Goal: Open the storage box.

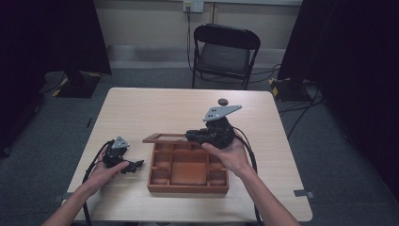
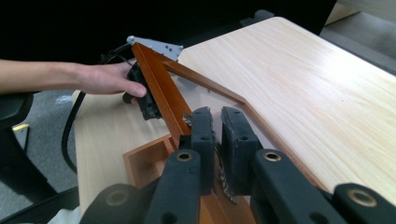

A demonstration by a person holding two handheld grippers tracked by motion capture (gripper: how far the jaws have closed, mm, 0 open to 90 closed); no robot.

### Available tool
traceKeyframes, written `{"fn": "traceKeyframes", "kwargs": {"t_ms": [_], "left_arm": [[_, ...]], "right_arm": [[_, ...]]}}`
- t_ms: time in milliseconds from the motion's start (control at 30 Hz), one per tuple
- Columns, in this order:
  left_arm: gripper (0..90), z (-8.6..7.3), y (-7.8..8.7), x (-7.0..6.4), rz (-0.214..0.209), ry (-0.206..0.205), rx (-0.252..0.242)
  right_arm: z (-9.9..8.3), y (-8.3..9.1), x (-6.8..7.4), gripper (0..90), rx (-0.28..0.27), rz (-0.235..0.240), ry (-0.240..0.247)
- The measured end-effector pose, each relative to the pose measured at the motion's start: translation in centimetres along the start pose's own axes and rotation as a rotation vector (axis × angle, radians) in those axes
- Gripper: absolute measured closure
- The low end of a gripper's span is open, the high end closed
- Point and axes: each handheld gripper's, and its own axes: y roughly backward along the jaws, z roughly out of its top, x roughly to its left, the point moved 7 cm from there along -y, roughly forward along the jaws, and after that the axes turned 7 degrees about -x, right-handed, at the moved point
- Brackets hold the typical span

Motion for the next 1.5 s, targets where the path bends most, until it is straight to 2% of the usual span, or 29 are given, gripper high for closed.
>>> {"fn": "traceKeyframes", "kwargs": {"t_ms": [233,533,1267,1500], "left_arm": [[0.0,0.0,0.0,0.0,0.001,0.0,0.0],[0.0,0.0,0.0,0.0,0.001,0.001,0.0],[0.0,0.0,0.0,0.0,0.0,0.0,0.0],[0.0,0.0,0.0,0.0,0.001,0.0,0.001]], "right_arm": [[0.2,0.0,-0.2,83.8,-0.02,-0.015,0.001],[0.5,0.0,-0.6,77.5,-0.035,-0.043,0.0],[1.1,0.0,-1.2,77.6,-0.04,-0.052,-0.008],[1.4,-0.1,-1.4,79.6,-0.043,-0.041,-0.023]]}}
